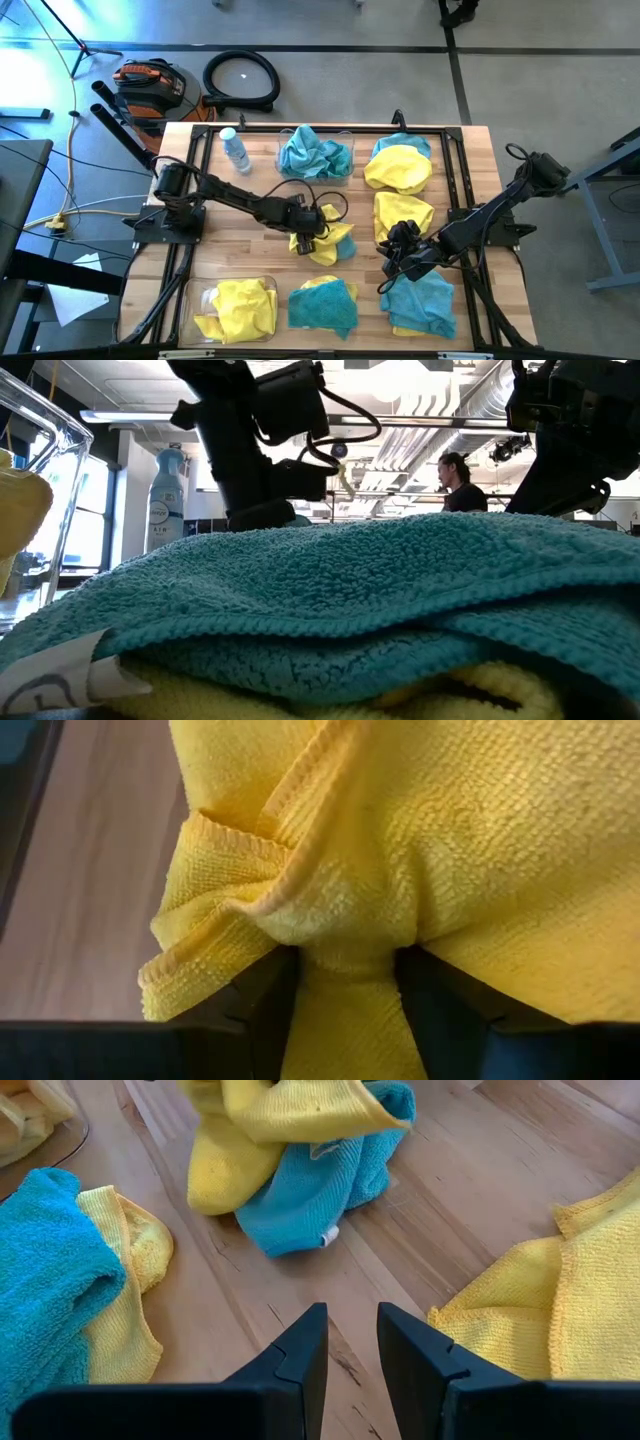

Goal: Sort microfiber towel by color & place in baskets
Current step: Put the yellow microfiber towel into the bottom transparent bin

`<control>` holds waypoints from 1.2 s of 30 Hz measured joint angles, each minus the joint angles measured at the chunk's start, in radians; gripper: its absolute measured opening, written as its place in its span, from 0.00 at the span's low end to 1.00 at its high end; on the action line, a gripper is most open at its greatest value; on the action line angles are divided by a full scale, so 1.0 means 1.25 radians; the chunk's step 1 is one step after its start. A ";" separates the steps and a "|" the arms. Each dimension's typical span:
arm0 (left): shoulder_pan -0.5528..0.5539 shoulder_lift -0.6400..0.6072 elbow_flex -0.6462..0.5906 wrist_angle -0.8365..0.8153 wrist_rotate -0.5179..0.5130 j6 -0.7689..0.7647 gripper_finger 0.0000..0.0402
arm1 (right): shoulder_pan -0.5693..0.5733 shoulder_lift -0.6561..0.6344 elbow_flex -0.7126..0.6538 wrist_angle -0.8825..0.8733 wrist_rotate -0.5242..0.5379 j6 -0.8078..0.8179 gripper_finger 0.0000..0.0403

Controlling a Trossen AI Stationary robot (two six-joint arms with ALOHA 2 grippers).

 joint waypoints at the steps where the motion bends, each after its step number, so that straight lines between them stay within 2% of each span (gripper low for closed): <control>1: 0.000 0.004 0.000 -0.001 -0.001 0.005 0.38 | 0.000 0.000 0.000 0.000 0.000 0.000 0.22; 3: -0.002 0.000 0.000 -0.002 -0.010 0.005 0.31 | 0.000 0.000 0.000 0.000 0.000 0.000 0.22; 7: -0.003 -0.038 -0.005 -0.011 -0.029 0.006 0.07 | 0.000 0.000 0.000 0.000 0.002 0.000 0.22; 8: -0.003 -0.055 -0.007 -0.020 -0.039 0.006 0.04 | 0.000 0.000 0.000 0.000 0.002 0.000 0.22; 18: -0.016 -0.286 -0.005 -0.046 -0.085 0.019 0.01 | 0.000 0.000 0.000 -0.003 0.002 0.000 0.22; 24: -0.049 -0.390 -0.005 -0.147 -0.087 0.014 0.01 | 0.000 0.000 0.000 -0.001 0.002 0.000 0.22; 31: -0.150 -0.521 -0.005 -0.312 -0.114 -0.095 0.00 | 0.000 0.000 0.000 -0.002 0.002 0.000 0.22; 36: -0.268 -0.598 -0.003 -0.345 -0.114 -0.179 0.00 | 0.000 0.000 0.000 -0.001 0.004 0.000 0.22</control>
